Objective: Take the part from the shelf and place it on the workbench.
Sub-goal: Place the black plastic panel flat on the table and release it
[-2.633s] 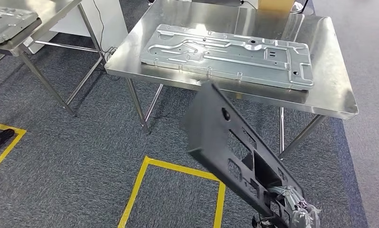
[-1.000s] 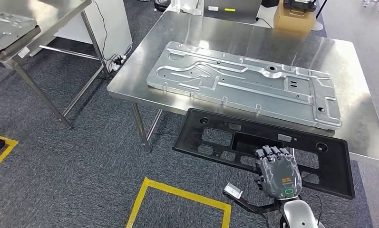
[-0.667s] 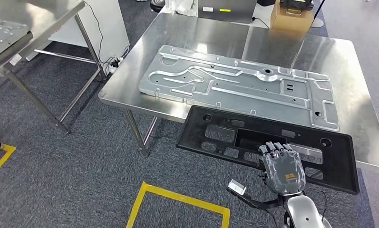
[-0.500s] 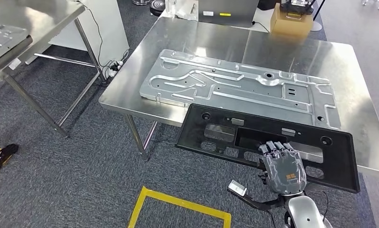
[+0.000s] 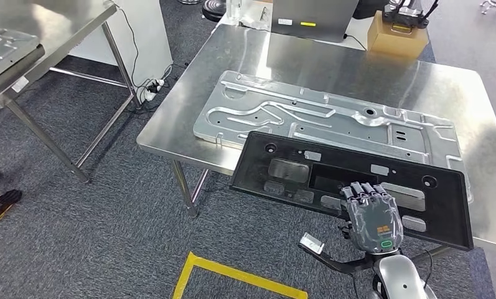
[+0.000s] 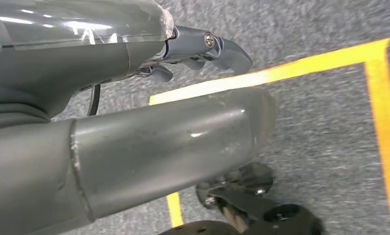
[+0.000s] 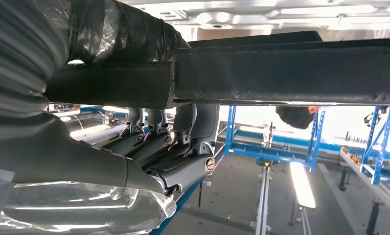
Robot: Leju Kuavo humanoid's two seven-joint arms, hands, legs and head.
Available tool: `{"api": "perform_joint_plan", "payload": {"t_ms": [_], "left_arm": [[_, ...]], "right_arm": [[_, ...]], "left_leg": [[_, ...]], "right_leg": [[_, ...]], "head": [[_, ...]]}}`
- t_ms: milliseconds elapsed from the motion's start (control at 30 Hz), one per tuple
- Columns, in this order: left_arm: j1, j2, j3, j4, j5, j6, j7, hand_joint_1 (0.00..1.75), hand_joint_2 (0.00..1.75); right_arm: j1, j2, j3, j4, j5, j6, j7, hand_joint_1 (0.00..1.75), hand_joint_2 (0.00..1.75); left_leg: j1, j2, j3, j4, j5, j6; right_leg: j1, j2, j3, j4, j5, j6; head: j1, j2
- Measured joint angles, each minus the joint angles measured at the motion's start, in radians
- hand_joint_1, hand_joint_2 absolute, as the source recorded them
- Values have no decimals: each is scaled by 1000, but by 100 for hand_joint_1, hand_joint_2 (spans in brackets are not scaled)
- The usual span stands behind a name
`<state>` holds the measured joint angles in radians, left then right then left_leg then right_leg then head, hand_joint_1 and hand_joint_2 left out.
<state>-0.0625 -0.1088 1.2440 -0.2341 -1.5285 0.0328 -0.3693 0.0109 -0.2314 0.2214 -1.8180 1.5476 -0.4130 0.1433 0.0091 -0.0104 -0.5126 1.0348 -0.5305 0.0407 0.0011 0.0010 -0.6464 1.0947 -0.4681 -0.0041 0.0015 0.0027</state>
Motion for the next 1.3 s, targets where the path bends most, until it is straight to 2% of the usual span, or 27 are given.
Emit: {"api": "perform_joint_plan", "payload": {"t_ms": [33,100,167,200,233,300,333,367,400,467,500,567,633,700,733,800,833,867,900,933,967,1000,1067,1167,1200,1233,1300], "left_arm": [[-1,-1,0,1,0,1,0,0,0],[-2,-1,0,2,1,2,-1,0,0],[-2,0,0,2,2,2,-1,0,0],[-4,2,0,2,2,2,-1,0,0],[-6,2,0,2,2,2,-2,0,0],[-7,3,0,2,3,2,-3,0,0],[-6,3,0,2,3,2,-3,0,0],[-3,3,0,2,4,2,-4,0,0],[0,5,0,2,5,2,-5,0,0],[2,8,0,2,7,2,-6,0,0],[3,10,0,2,7,2,-6,0,0],[3,11,0,2,8,2,-6,0,0],[5,11,0,2,8,2,-7,0,0],[5,10,0,2,8,2,-7,0,0],[4,10,0,2,8,2,-7,0,0],[3,11,0,2,8,2,-8,0,0],[3,11,0,2,8,2,-8,0,0],[4,11,0,2,9,2,-8,0,0],[4,11,0,2,9,2,-8,0,0],[5,11,0,2,9,2,-8,0,0],[6,11,0,2,9,2,-8,0,0],[5,10,0,2,9,2,-8,0,0],[3,10,0,2,9,2,-8,0,0],[0,10,1,3,9,2,-7,0,0],[-1,11,1,3,9,2,-7,0,0],[-3,11,1,3,9,2,-7,0,0],[-4,12,0,3,10,2,-7,0,0]], "right_arm": [[1,0,-2,-1,0,-4,0,175,175],[4,1,-10,-3,0,-10,-2,175,175],[8,1,-20,-7,-1,-14,-2,175,175],[9,2,-25,-8,-1,-16,-3,175,175],[10,2,-30,-8,-1,-18,-3,175,175],[15,4,-40,-9,-3,-20,-5,175,175],[20,5,-45,-9,-4,-20,-6,175,175],[25,6,-48,-9,-5,-20,-8,175,175],[31,7,-52,-10,-7,-21,-9,175,175],[41,11,-60,-11,-12,-23,-10,175,175],[45,13,-66,-11,-15,-25,-11,175,175],[49,15,-73,-12,-18,-29,-13,175,175],[53,16,-79,-14,-18,-32,-16,175,175],[56,17,-84,-18,-18,-34,-18,175,175],[56,17,-87,-19,-19,-35,-18,175,175],[57,18,-91,-20,-19,-37,-18,175,175],[60,18,-92,-20,-19,-37,-18,175,175],[62,18,-92,-20,-19,-36,-19,175,175],[63,18,-92,-20,-19,-36,-19,175,175],[63,18,-93,-20,-19,-36,-19,175,175],[64,18,-93,-20,-19,-36,-19,175,175],[64,18,-94,-19,-19,-36,-19,175,175],[65,19,-96,-20,-19,-37,-20,175,175],[68,21,-99,-22,-22,-37,-24,175,175],[67,22,-100,-23,-24,-37,-25,175,175],[67,23,-100,-23,-26,-37,-27,175,175],[67,26,-101,-23,-29,-36,-29,175,175]], "left_leg": [[0,0,5,-4,-5,-4],[-1,0,16,-3,-4,-16],[-2,3,23,19,-4,-25],[-2,4,11,49,-13,-29],[0,4,-16,96,-31,-32],[2,5,-94,211,-79,-39],[3,5,-128,249,-94,-43],[3,5,-148,258,-89,-46],[3,5,-152,231,-61,-47],[3,6,-125,112,34,-43],[1,7,-111,56,58,-39],[-3,8,-98,8,70,-26],[-2,7,-88,2,68,-12],[1,5,-70,-7,66,0],[3,5,-62,-11,64,5],[3,4,-48,-14,52,10],[3,4,-41,-14,44,9],[3,3,-31,-14,35,8],[3,2,-18,-14,25,6],[3,2,-4,-14,15,4],[3,2,8,-15,4,2],[2,1,21,-16,-6,-2],[1,1,38,-20,-21,-14],[1,3,54,-11,-22,-31],[1,4,43,15,-22,-35],[2,5,19,59,-29,-38],[3,5,-61,181,-71,-44]], "right_leg": [[6,0,10,-31,12,-9],[10,2,23,-52,6,-19],[4,3,52,-73,13,-25],[0,2,67,-81,11,-28],[-3,1,78,-86,8,-31],[-4,0,90,-88,-4,-35],[-4,1,96,-88,-11,-35],[-4,2,104,-88,-19,-34],[-5,3,115,-88,-28,-31],[-5,4,140,-88,-47,-23],[-5,4,150,-86,-57,-18],[-3,4,157,-82,-71,-5],[-2,4,159,-74,-76,7],[-4,4,142,-29,-81,16],[-7,3,115,18,-91,21],[-12,2,32,138,-132,31],[-14,2,-8,182,-151,34],[-16,2,-35,199,-156,35],[-16,1,-47,184,-141,35],[-16,1,-43,138,-104,33],[-16,0,-30,74,-49,29],[-12,-1,-18,21,-9,24],[-4,-2,-5,-40,35,11],[-2,1,16,-57,28,-9],[-4,2,29,-62,24,-16],[-5,2,41,-66,19,-23],[-4,1,59,-71,5,-32]], "head": [[0,0],[1,0],[0,0],[0,0],[0,0],[0,0],[0,0],[0,0],[0,0],[0,0],[0,0],[1,0],[1,0],[1,0],[1,0],[1,0],[1,0],[1,0],[1,0],[1,0],[1,0],[1,0],[3,0],[5,0],[5,0],[5,0],[5,0]]}}
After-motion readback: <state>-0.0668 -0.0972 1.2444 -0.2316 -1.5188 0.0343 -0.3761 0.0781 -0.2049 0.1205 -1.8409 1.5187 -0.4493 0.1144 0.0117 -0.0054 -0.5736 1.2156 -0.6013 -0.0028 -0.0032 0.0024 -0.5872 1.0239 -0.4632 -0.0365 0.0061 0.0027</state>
